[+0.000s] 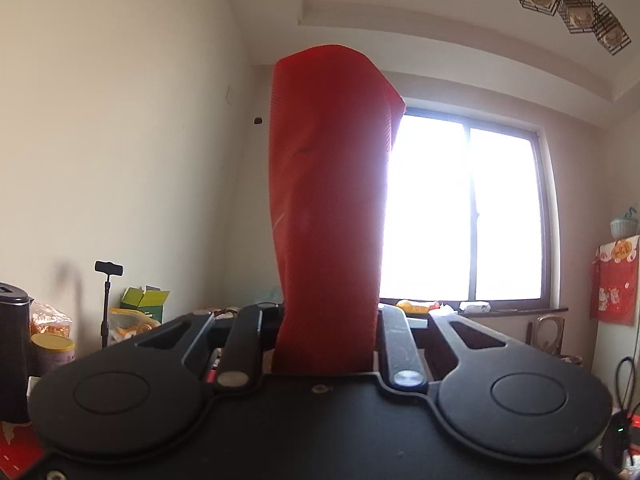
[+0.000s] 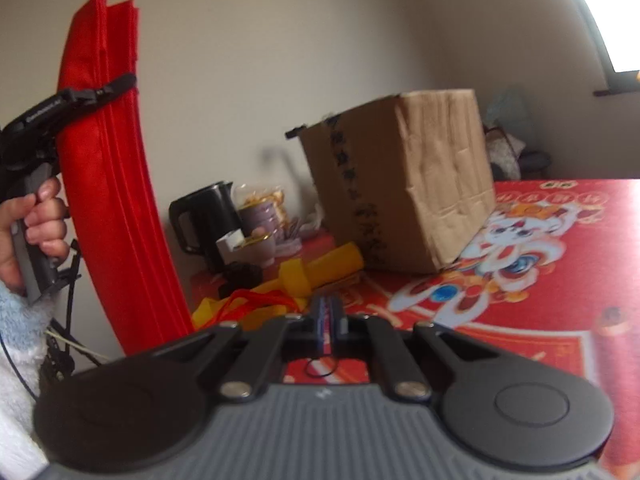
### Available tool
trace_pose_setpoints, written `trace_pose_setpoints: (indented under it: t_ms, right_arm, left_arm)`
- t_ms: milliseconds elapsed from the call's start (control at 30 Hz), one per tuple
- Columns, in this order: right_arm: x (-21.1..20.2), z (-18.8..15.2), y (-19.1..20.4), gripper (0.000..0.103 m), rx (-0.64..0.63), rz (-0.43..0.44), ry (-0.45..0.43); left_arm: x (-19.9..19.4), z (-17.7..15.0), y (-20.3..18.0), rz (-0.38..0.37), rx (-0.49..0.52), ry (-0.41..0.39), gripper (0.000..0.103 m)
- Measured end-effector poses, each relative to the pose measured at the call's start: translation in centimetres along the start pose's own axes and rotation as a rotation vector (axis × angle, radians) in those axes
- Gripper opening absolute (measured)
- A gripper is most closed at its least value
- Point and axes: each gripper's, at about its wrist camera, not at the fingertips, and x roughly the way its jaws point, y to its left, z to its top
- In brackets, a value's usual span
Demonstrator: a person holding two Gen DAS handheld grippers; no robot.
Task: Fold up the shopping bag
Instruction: 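Hold the rolled red bag upright with the left gripper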
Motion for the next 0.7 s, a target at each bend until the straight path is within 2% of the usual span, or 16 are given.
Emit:
trace_pose_setpoints:
  t_ms: [33,100,167,333,433,567,700]
  right_arm:
    - [1.4,0.1,0.5,0.008,-0.010,0.010,0.027]
    - [4.8,0.4,1.7,0.010,-0.027,0.028,0.095]
    - [7.6,0.1,3.0,0.011,-0.041,0.043,0.163]
    - [12.4,-1.3,4.9,0.013,-0.069,0.011,0.296]
    - [14.5,-1.7,4.9,0.014,-0.041,0.005,0.330]
    - [16.4,-1.8,5.7,0.018,-0.046,-0.010,0.345]
    - [17.1,-1.6,7.4,0.023,-0.114,0.002,0.334]
  left_arm:
    - [2.3,0.8,1.2,0.000,-0.009,-0.012,0.020]
    - [7.1,-0.1,4.7,-0.020,-0.026,-0.026,0.020]
    - [7.9,-0.3,6.1,-0.010,-0.032,-0.044,0.020]
    - [7.1,0.2,9.0,-0.002,-0.044,-0.109,0.020]
    - [5.4,1.1,9.2,0.034,-0.014,-0.193,0.020]
    - [4.3,1.6,9.4,0.037,0.004,-0.286,0.020]
    - [5.0,1.9,9.8,0.036,0.007,-0.308,0.020]
